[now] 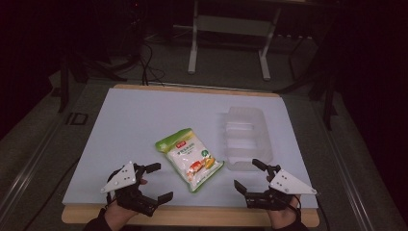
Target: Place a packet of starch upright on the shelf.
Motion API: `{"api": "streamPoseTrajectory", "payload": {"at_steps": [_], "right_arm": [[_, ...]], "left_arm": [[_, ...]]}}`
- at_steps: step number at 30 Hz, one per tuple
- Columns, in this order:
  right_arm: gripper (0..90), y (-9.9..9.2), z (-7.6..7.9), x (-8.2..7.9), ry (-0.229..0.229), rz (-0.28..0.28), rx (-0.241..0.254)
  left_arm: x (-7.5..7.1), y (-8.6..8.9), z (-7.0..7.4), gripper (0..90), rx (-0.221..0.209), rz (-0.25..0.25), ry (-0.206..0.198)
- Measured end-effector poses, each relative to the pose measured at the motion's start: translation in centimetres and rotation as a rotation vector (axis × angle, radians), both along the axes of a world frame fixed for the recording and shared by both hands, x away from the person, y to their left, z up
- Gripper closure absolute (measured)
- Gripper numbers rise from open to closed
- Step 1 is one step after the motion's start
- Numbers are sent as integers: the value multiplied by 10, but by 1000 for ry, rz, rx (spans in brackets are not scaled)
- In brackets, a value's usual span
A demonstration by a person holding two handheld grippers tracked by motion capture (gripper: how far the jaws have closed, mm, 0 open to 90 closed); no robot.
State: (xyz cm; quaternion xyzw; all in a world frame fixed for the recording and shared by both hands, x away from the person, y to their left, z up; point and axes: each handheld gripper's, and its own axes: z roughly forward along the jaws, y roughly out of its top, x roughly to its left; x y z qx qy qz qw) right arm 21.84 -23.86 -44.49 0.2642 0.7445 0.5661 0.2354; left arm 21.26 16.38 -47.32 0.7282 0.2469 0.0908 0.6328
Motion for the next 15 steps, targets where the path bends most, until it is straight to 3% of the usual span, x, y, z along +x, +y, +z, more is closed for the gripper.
{"api": "streamPoseTrajectory", "payload": {"at_steps": [6,9,14,15], "right_arm": [[114,1,1,0,-17,0,6],[114,2,4,-1,-10,17,-3],[109,5,6,-4,8,32,11],[109,5,7,-5,3,37,13]], "left_arm": [[7,-1,11,1,24,1,33],[13,-2,17,1,46,14,5],[25,-1,22,1,59,37,2],[31,-1,25,1,80,58,-7]]}}
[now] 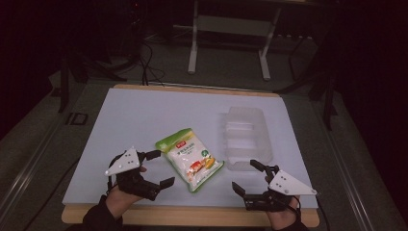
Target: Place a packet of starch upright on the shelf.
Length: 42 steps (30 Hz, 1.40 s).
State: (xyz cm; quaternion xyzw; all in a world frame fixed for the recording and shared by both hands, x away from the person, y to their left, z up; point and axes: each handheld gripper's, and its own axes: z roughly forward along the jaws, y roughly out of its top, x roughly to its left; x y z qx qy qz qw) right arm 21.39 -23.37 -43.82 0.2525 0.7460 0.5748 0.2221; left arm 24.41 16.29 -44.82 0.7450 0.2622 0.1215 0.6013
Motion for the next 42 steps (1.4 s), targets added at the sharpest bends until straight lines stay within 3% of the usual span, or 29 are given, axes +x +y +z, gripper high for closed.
{"api": "streamPoseTrajectory", "payload": {"at_steps": [5,6,9,21,28,31,37,40,42], "right_arm": [[107,1,3,-2,-16,-17,13],[105,1,5,-4,-32,-29,33],[104,2,6,-4,-43,-23,26],[100,10,3,-7,-32,26,-23],[100,10,4,-9,-30,27,-11],[100,10,3,-9,-24,24,-7],[100,11,2,-7,-7,29,-9],[100,11,1,-7,-4,33,-12],[100,11,1,-7,-2,28,-19]], "left_arm": [[8,-1,2,1,28,18,-2],[16,-2,2,1,47,34,10],[25,-2,-1,1,69,54,23],[69,13,-27,10,74,200,106],[99,20,-47,10,67,260,234],[110,20,-57,10,77,258,288],[119,12,-74,37,131,263,370],[120,9,-77,56,153,265,388],[121,8,-80,59,148,252,417]]}}
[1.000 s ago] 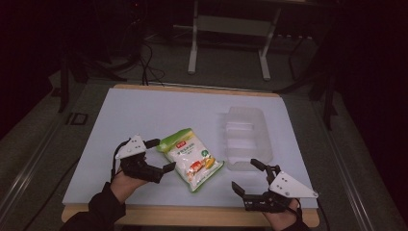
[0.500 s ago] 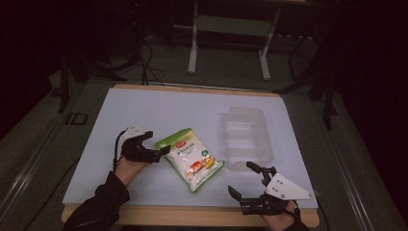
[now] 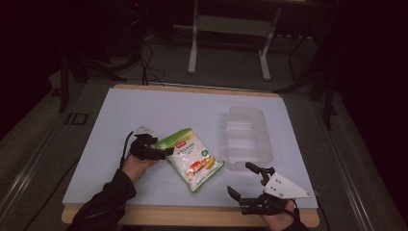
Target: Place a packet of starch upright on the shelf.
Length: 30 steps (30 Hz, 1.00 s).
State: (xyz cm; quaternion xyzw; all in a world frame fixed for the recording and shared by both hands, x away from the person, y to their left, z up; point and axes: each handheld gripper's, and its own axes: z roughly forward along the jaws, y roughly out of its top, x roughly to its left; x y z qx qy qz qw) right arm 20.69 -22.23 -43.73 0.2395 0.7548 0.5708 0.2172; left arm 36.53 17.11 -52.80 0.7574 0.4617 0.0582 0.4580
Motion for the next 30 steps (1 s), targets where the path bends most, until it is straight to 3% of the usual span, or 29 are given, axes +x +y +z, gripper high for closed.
{"api": "streamPoseTrajectory", "payload": {"at_steps": [5,8,11,15,20,25,27,29,30], "right_arm": [[101,0,-1,1,13,-2,-5],[101,1,-1,1,17,3,-3],[101,2,-1,0,18,7,-4],[101,2,-1,1,24,5,-7],[102,3,-2,2,37,7,-3],[102,3,-1,1,35,10,-4],[102,4,-2,1,35,9,-5],[102,4,-2,1,43,10,-9],[102,5,-3,2,41,12,-13]], "left_arm": [[1,-1,-6,98,-31,-4,23],[1,-3,-9,129,-24,-7,34],[2,-3,-12,155,-57,-20,67],[-2,-8,-10,219,-87,-41,55],[-1,-10,-12,270,-63,-21,69],[0,-12,-14,320,-73,-18,102],[-2,-16,-13,334,-28,-18,83],[-2,-16,-13,348,-28,-18,83],[-7,-28,-10,399,74,-22,42]]}}
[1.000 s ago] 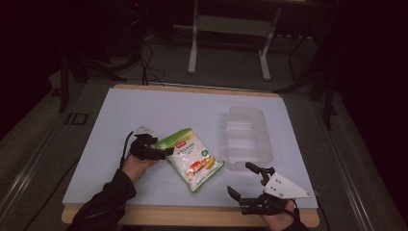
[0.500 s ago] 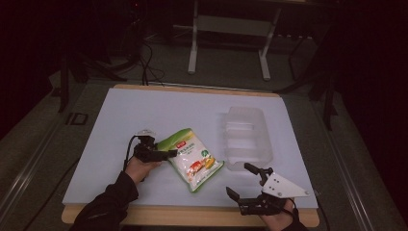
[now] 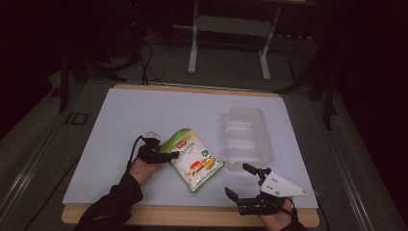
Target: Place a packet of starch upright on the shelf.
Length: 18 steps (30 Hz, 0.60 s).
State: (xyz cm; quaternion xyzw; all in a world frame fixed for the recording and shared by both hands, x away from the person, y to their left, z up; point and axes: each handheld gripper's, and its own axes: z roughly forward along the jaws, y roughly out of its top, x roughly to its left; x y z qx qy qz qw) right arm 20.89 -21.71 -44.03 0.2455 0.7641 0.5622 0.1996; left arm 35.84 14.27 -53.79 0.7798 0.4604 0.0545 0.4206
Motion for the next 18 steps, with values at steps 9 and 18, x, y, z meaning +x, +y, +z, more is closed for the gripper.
{"api": "streamPoseTrajectory", "payload": {"at_steps": [9,18], "right_arm": [[105,1,0,0,5,2,-2],[141,-3,2,0,-13,-2,6]], "left_arm": [[-1,-10,1,755,14,-11,-4],[-1,-11,9,812,22,-22,1]]}}
